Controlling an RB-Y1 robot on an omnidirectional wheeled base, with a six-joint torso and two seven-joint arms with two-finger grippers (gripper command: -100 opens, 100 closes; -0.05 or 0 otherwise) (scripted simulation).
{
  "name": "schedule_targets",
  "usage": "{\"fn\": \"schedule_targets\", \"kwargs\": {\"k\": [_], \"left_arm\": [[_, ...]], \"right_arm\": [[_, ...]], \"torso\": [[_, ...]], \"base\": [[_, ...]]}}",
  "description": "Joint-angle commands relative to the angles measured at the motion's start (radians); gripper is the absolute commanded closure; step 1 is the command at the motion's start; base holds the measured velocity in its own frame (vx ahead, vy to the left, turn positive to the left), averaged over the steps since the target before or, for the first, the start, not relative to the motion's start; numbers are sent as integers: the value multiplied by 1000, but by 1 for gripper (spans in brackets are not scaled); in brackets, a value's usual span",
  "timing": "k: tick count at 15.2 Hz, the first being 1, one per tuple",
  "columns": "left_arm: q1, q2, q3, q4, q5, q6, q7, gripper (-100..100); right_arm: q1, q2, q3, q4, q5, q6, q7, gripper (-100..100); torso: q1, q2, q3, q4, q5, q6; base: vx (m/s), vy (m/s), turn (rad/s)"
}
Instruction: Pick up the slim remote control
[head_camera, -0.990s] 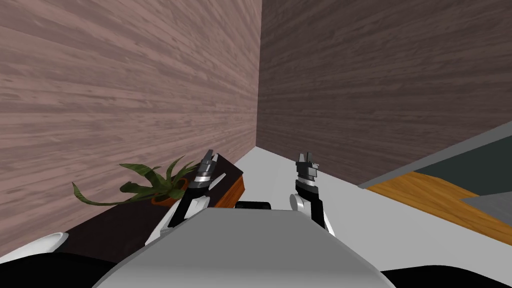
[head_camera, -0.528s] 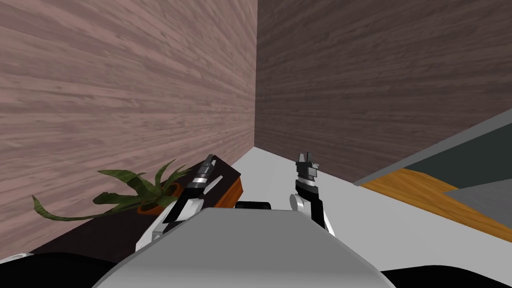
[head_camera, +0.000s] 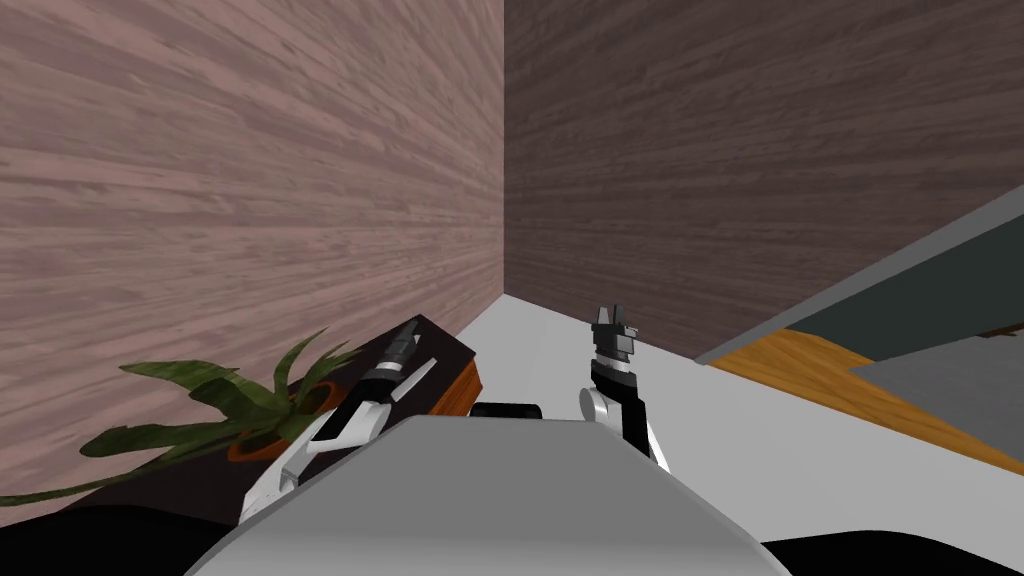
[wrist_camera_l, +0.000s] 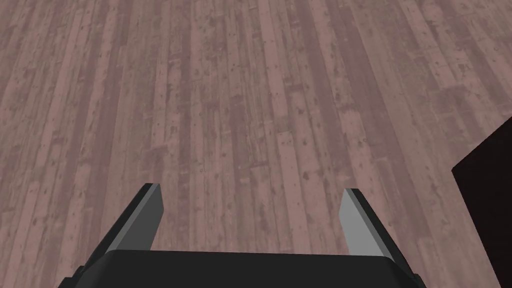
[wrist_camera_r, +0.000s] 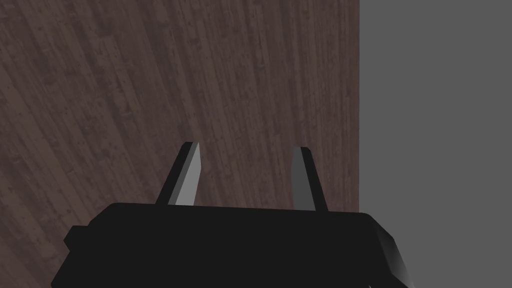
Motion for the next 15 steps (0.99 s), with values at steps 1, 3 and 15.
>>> {"fn": "schedule_targets", "kwargs": {"k": [1,3,15], "left_arm": [[5,-3,4,4,7,39,-6,-100],[7,18,25,50,39,83,-3,-100],[13,87,113,244,174,281,10,-100]], "right_arm": [[0,0,0,0,0,0,0,0],[0,0,0,0,0,0,0,0],[0,0,0,0,0,0,0,0]], "torso": [[0,0,0,0,0,0],[-1,1,0,0,0,0],[0,1,0,0,0,0]], "base": [[45,-19,-8],[56,-29,-64],[54,-21,-66]]}}
